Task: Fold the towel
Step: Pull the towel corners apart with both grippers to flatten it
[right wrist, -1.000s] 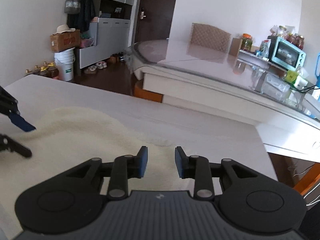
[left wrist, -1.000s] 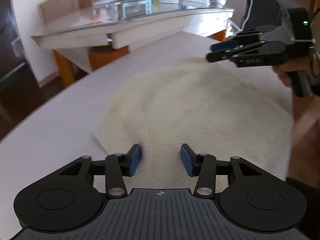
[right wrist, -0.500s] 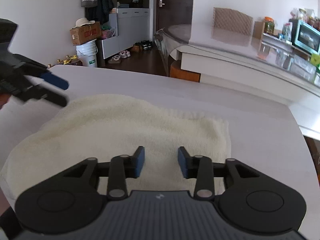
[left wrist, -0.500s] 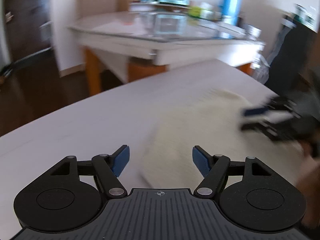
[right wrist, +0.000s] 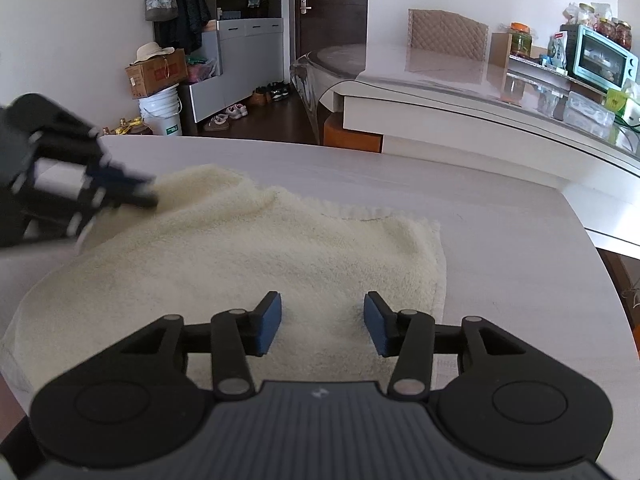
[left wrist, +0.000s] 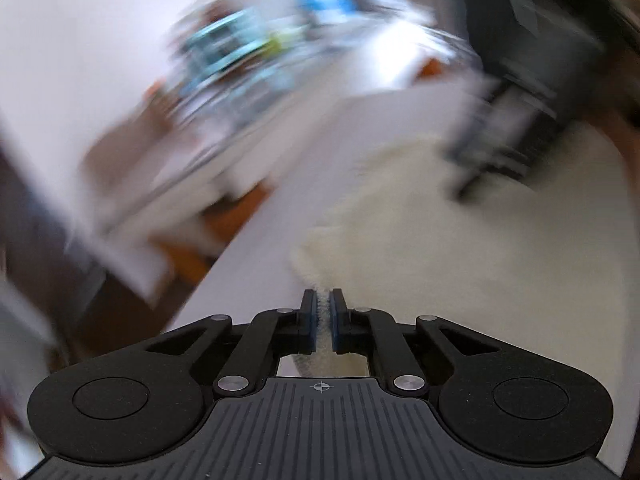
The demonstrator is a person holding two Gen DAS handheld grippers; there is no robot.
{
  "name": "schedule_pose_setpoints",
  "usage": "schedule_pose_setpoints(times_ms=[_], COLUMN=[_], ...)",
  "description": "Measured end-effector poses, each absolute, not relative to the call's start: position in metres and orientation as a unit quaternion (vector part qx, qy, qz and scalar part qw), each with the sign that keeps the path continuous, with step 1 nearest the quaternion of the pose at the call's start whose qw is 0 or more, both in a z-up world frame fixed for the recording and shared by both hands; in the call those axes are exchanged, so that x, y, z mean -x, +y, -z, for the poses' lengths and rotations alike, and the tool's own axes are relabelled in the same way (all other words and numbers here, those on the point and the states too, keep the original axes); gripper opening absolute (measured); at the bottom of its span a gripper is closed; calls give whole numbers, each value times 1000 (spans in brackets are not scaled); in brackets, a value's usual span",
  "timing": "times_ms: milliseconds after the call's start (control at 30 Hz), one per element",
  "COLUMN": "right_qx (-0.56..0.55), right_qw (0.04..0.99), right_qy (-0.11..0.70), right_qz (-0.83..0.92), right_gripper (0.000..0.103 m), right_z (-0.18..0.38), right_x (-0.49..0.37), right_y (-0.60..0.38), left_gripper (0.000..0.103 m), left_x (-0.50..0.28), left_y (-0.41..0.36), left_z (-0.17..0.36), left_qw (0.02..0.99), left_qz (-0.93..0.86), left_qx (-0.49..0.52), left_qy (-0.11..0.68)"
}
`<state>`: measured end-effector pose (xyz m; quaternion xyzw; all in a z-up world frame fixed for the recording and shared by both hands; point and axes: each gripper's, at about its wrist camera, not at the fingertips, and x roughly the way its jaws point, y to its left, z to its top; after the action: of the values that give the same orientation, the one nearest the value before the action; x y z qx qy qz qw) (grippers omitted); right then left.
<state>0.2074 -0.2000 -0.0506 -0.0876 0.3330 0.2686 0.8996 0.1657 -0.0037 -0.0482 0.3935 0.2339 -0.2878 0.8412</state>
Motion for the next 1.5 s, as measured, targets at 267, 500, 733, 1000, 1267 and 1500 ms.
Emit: schedule_pose_setpoints(times_ms=[267, 500, 733, 1000, 1267, 1500], right_qx=[87, 87, 86, 84, 73, 57], right_qw=[901, 903, 904, 904, 903, 904], right_qy=[332, 331, 330, 328, 334, 334], right_qz=[-265, -259, -258, -259, -260, -262], right_gripper=[55, 58, 60, 63, 67, 67], right_z=[52, 53, 53, 55, 54, 52], right_x=[-206, -205, -206, -208, -209, -210], right_y=[-202, -200, -202, -202, -204, -209], left_gripper=[32, 30, 39, 11, 11, 43], left_x=[-168, -191, -213, -194, -218, -222], left_y=[8, 35, 31, 34, 70, 81], left_z=[41, 24, 40, 33, 20, 28], left_qw=[855, 891, 878, 890, 931, 939], left_qz=[326, 281, 290, 288, 151, 98], left_qx=[-294, -201, -155, -152, -155, -146], left_qy=[276, 296, 349, 320, 294, 296])
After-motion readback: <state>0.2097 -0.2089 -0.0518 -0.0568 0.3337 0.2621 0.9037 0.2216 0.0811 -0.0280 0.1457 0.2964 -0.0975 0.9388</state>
